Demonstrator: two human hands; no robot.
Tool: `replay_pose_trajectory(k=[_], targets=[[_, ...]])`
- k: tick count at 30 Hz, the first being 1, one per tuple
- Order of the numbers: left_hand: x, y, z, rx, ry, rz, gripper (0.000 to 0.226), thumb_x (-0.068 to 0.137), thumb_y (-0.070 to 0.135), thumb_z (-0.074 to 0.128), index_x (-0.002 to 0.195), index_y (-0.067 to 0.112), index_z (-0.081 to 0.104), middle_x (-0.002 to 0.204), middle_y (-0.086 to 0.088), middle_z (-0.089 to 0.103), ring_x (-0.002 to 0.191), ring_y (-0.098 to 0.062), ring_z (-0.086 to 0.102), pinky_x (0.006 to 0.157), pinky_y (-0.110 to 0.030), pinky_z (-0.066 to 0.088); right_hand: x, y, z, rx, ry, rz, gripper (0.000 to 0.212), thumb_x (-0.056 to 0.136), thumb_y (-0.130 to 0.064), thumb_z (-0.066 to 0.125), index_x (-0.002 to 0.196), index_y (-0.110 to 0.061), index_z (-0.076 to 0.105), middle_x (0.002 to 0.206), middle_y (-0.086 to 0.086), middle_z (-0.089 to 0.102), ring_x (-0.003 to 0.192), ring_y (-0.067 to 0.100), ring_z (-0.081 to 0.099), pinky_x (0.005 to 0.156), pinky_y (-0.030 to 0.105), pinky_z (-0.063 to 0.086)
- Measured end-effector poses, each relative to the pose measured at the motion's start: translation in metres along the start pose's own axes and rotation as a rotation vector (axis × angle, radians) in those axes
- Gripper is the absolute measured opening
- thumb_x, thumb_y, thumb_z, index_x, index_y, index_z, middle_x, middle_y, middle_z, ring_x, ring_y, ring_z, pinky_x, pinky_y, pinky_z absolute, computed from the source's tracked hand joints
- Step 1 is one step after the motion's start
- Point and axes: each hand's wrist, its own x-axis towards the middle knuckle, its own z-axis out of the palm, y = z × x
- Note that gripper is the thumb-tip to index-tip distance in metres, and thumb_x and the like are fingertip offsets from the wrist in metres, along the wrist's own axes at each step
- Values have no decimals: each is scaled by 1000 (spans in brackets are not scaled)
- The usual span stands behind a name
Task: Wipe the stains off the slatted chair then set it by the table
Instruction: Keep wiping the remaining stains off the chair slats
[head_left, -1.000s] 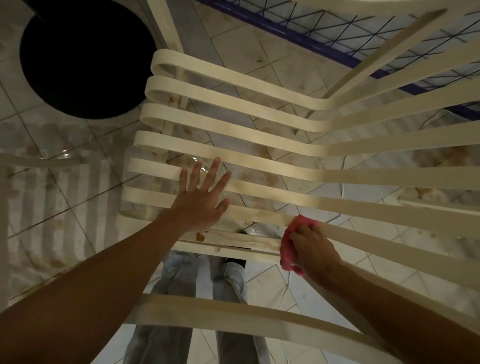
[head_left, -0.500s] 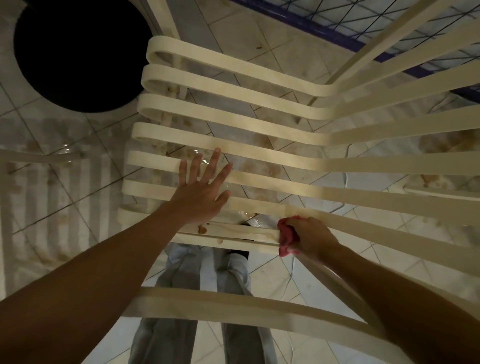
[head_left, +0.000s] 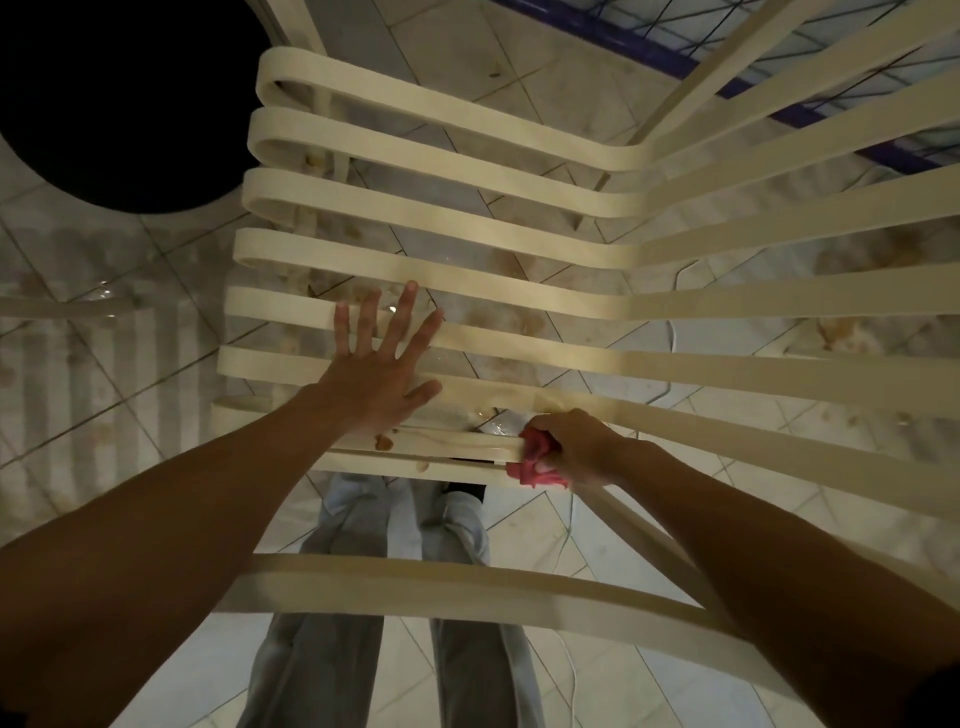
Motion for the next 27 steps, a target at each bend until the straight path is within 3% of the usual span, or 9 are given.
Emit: replay_pose_trajectory(k=[3, 5, 9, 13, 16, 19, 22, 27], targets=[[1, 1, 1, 5, -15, -3, 82, 95, 67, 21, 148, 35, -33, 146, 0, -53, 140, -39, -39, 107, -57, -29, -8, 8, 0, 37, 17, 1, 13, 94, -15, 64, 107, -20, 66, 87, -19, 61, 86, 3, 57, 80, 17, 43], [1, 0, 0, -2, -23, 2, 81, 95, 67, 20, 148, 35, -33, 146, 0, -54, 139, -39, -40, 107, -58, -28, -10, 13, -2, -15, 3, 43, 10, 97, -18, 61, 104, -16, 68, 84, -20, 63, 87, 3, 60, 78, 21, 43], [0, -1, -1, -4, -30, 9, 81, 95, 67, 19, 148, 35, -33, 146, 0, -53, 138, -39, -41, 108, -58, -28, -1, 12, 0, -151, -63, 122, 14, 96, -16, 59, 105, -12, 68, 104, 2, 72, 103, 18, 65, 89, 29, 48], [1, 0, 0, 5, -23, 8, 81, 95, 68, 18, 147, 35, -34, 145, 0, -54, 138, -39, -41, 110, -60, -25, 9, 12, 2, -48, -87, 103, 8, 97, -16, 62, 93, -22, 64, 105, 1, 72, 106, 17, 65, 99, 32, 49], [1, -1, 1, 17, -14, 3, 80, 94, 69, 15, 147, 35, -35, 145, 0, -54, 138, -39, -42, 107, -58, -30, 15, 2, 10, 2, -47, 53, 25, 98, -20, 61, 77, -33, 56, 97, -7, 73, 101, 12, 67, 99, 36, 49], [1, -1, 2, 36, -4, 2, 80, 91, 71, 11, 147, 35, -35, 146, -1, -53, 138, -39, -42, 100, -53, -37, 25, -16, 16, 15, -40, -6, 19, 99, -20, 59, 82, -30, 60, 96, -10, 73, 96, 11, 64, 90, 29, 47], [1, -1, 2, 34, 3, 3, 80, 92, 71, 11, 148, 35, -32, 147, -1, -52, 137, -38, -43, 100, -52, -39, 32, -37, 17, 37, -29, -73, 24, 100, -17, 57, 79, -28, 52, 82, -18, 62, 78, 0, 53, 75, 20, 36], [0, 1, 0, 5, -31, 2, 80, 95, 68, 17, 146, 36, -35, 144, 1, -56, 136, -37, -45, 108, -58, -29, 29, -39, 22, 50, 30, -97, 3, 101, -24, 56, 99, -26, 54, 93, -13, 61, 88, 8, 57, 85, 24, 46]])
